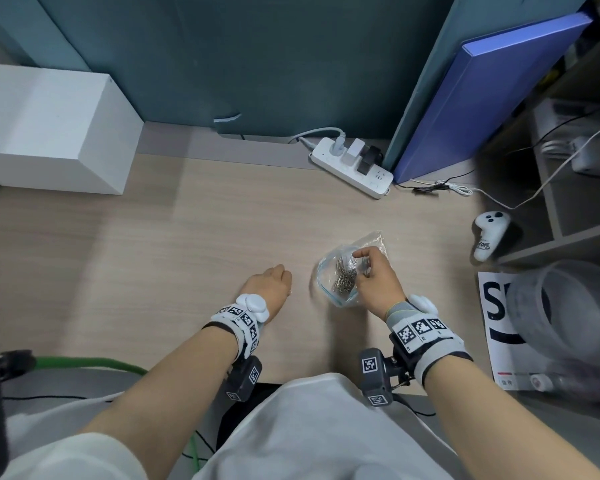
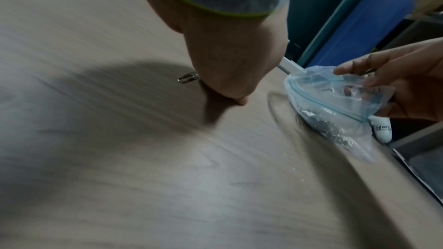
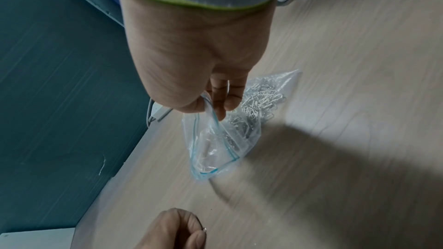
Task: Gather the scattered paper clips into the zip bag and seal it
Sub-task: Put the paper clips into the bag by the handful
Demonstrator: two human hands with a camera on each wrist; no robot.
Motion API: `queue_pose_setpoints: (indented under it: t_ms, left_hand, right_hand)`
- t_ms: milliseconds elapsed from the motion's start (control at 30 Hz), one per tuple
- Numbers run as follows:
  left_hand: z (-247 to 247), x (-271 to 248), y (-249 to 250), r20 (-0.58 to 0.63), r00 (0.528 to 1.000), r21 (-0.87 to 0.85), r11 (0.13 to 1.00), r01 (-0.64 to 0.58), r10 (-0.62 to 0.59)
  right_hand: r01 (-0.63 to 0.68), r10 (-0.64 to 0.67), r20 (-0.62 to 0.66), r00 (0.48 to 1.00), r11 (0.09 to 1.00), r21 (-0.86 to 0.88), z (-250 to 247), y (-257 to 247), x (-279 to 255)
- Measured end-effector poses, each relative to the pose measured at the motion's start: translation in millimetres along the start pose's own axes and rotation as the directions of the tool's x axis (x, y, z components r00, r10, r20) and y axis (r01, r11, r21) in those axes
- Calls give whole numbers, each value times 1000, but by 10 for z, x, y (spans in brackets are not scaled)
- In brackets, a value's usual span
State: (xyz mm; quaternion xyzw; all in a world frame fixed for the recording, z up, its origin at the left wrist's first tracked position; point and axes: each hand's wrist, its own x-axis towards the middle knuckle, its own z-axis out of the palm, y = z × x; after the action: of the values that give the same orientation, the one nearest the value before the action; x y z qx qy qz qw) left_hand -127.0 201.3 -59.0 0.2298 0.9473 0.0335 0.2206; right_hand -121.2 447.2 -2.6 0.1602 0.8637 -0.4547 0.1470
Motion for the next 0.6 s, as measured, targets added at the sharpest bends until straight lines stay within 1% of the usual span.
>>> queue_pose_setpoints:
  t_ms: [67,167,367,433,500,533,600]
  left_hand:
    - [6,-19,18,38,999,45,999,-2,0]
    - [38,-29,50,38,999,132,991,-21,16]
    - [31,0,54,111,991,196,976,-90,69]
    - [-21,18,66,142,986,159,981,-109,86]
    - [-55,43,39,146,984,96,988,-119,104]
    - [-46,60,0,126,985,49,991,-122,115]
    - [-6,68,-103,43,990,-94,987,-129,133]
  right_hand:
    - [-6,6,-10,1000,1000,3,-16,-3,-14]
    - [-5,5,-29,1000,1000,3,-43,-9,-30]
    - [-14,13,-59,998,1000,-11,-49,-27,-56]
    - [-22,22,-69,997,1000,-3,-43,-28,-72]
    - [-28,28,-80,996,1000,0,-33,-20,-89]
    - [-29,29,-85,996,1000,1,-30,-18,-97]
    - [-31,32,-92,995,999,11,-30,-16,-107]
